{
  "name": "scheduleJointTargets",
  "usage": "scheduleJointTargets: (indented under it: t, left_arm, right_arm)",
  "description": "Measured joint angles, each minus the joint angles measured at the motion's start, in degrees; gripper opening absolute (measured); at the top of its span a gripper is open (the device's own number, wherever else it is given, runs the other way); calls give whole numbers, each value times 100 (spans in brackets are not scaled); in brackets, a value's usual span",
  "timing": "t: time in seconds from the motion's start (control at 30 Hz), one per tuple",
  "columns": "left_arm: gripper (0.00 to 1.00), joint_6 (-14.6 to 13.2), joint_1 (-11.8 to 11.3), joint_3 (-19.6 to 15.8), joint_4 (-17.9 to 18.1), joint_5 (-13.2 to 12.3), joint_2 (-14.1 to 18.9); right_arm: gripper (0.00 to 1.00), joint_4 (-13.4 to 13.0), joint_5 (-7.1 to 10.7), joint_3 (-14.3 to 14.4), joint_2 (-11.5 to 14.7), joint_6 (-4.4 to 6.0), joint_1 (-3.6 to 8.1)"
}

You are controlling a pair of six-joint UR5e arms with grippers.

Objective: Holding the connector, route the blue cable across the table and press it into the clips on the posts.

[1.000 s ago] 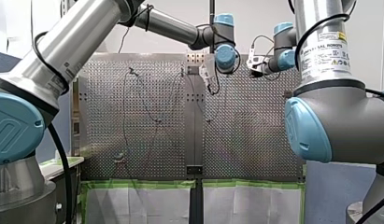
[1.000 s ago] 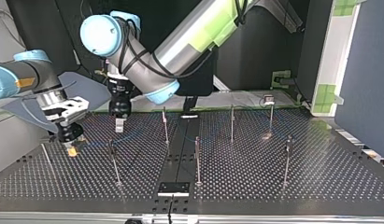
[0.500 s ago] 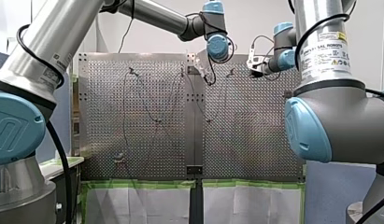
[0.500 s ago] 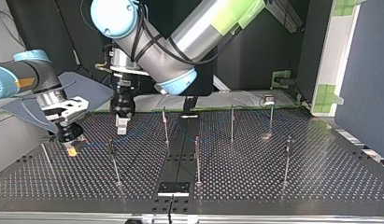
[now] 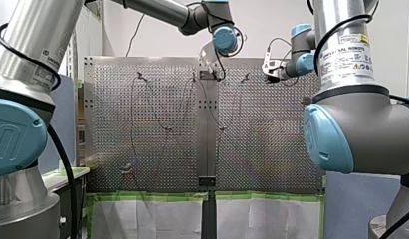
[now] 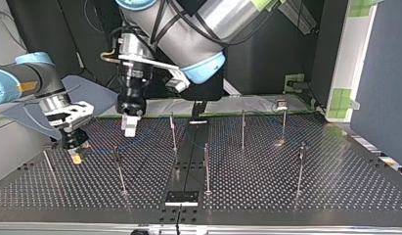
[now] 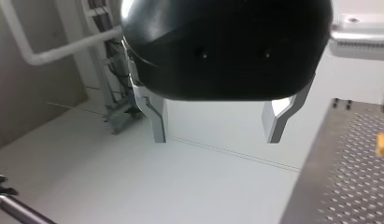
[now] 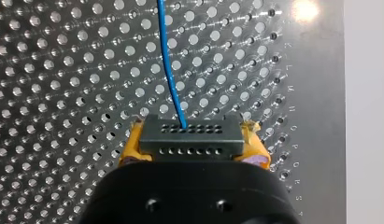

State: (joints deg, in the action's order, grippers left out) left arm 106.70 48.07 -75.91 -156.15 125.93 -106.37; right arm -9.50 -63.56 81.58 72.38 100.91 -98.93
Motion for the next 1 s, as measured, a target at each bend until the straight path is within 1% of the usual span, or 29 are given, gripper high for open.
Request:
scheduleJointTargets:
  t: [0.3,0.47,0.9,1.0]
  left_arm:
    - [100,143,-53,-498,498,-37,500]
    - [100,140,-53,-736,736,-81,736]
    - [100,125,-57,-1350,1349,-38,1349]
    - [100,124,-58,-1490,1490,-44,1425]
  right_arm:
    - [0,0,0,0,-2,0,-4]
    - [0,0,-6,0,-2,0,-7]
    - [0,0,-1,0,-5,0,-10]
    - [0,0,-1,1,-4,0,-10]
